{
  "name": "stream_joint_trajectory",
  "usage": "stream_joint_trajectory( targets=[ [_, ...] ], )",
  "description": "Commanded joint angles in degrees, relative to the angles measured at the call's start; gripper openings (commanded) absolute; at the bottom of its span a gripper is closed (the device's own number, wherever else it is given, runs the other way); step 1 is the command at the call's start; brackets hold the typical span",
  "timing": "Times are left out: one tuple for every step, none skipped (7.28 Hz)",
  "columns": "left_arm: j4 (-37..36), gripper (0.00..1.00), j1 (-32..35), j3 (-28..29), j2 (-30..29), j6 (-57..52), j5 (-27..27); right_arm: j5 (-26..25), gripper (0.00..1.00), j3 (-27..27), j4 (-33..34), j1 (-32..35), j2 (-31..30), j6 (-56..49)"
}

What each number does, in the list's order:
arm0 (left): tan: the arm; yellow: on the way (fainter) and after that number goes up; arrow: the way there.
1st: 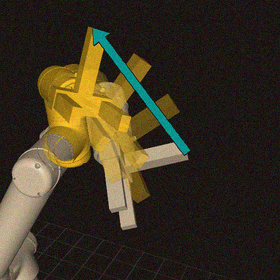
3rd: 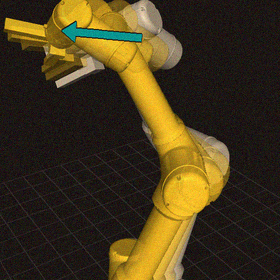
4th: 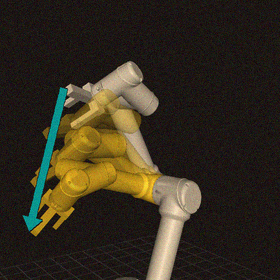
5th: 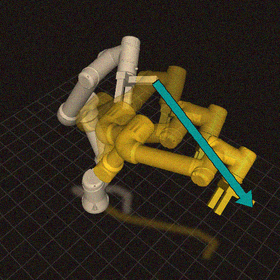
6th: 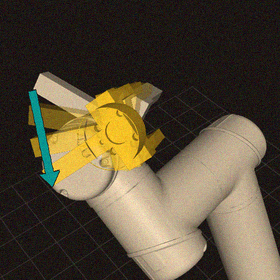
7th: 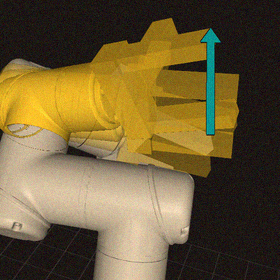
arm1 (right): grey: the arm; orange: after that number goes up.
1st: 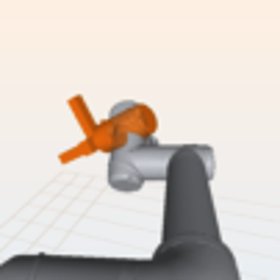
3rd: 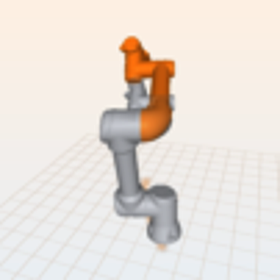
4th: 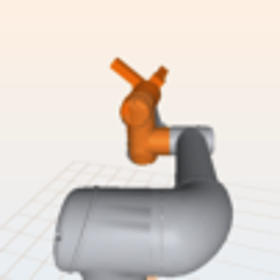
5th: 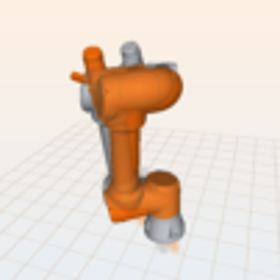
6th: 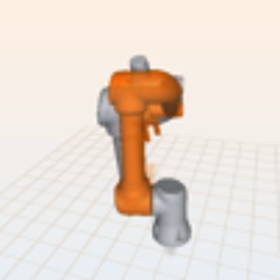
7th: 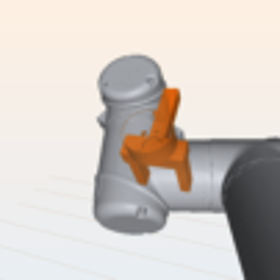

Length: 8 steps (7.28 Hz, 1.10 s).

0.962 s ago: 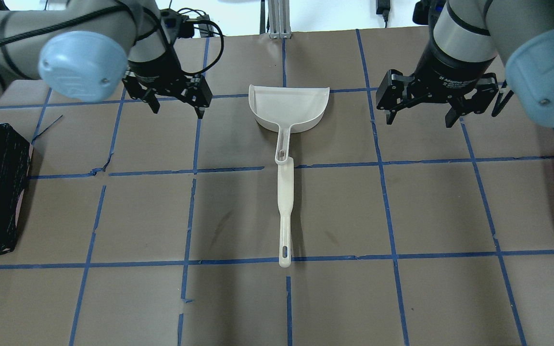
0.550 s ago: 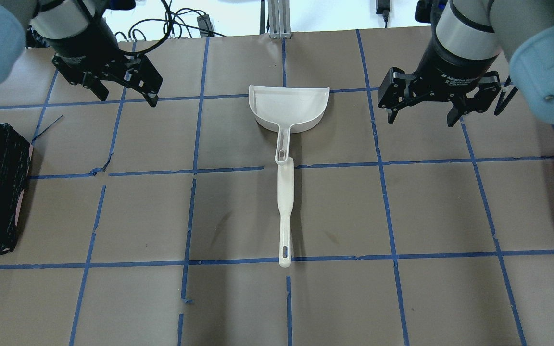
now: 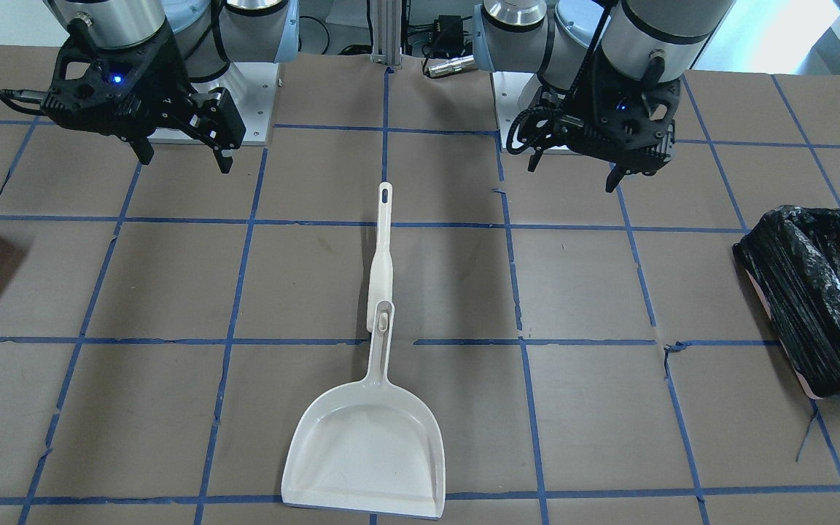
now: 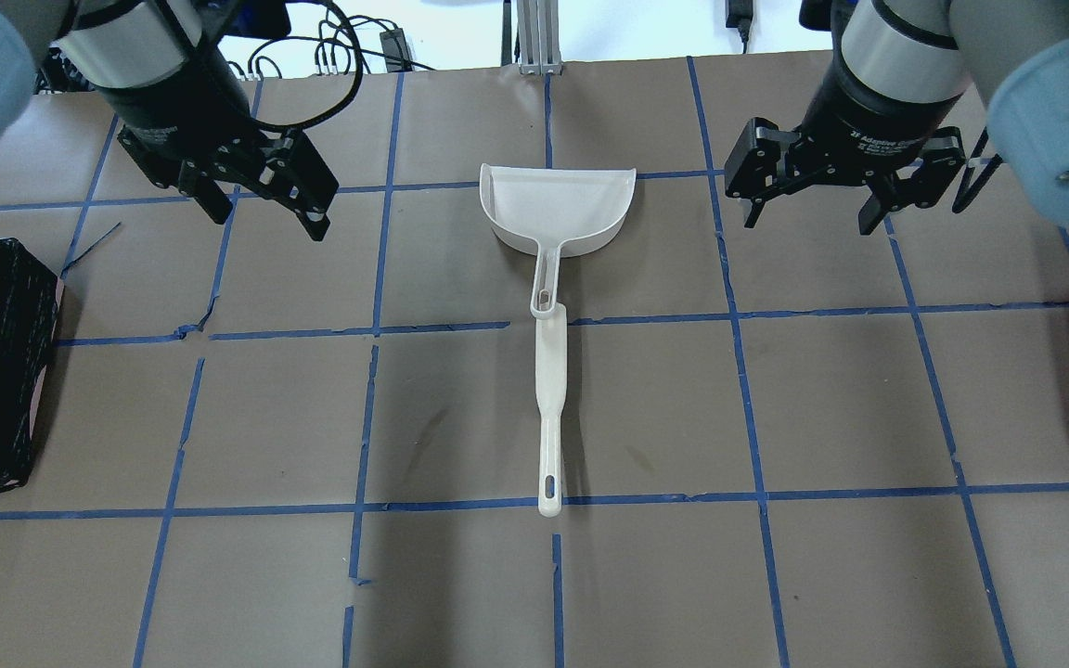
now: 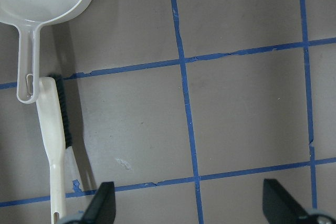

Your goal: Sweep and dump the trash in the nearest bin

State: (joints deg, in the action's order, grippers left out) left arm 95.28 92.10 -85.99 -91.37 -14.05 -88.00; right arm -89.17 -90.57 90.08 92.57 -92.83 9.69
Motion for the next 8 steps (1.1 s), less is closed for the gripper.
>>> stream_joint_trajectory(
  targets=[
    [-3.25,1.0,0.62,-3.03,0.49,-0.54,-0.24,1.02,1.0,4.24,-2.44,0.42,3.16,0.15],
    [-3.25,1.0,0.62,-3.04,0.84,-0.2,-0.24,0.67,1.0,4.43,-2.37,0.68,3.53,0.42],
    [-3.34,1.0,0.28,-3.04,1.19,-0.8,-0.33,0.58,1.0,4.78,-2.02,0.68,3.79,0.42],
    [-3.25,1.0,0.36,-3.21,1.2,-1.07,-0.33,0.41,1.0,4.7,-1.93,0.68,3.8,0.51],
    [-3.25,1.0,0.45,-3.22,1.37,-0.9,0.02,0.32,1.0,4.7,-1.93,0.68,3.71,0.59],
    [-3.25,1.0,0.45,-3.22,1.37,1.37,0.2,0.32,1.0,4.44,-1.66,0.68,3.79,0.77],
    [-3.43,1.0,0.45,-2.96,1.46,5.57,0.11,0.32,1.0,4.61,-1.57,0.6,4.06,0.77],
    [-3.52,1.0,0.88,-2.95,1.29,7.96,0.03,0.32,1.0,4.44,-1.57,0.6,3.54,0.86]
  ],
)
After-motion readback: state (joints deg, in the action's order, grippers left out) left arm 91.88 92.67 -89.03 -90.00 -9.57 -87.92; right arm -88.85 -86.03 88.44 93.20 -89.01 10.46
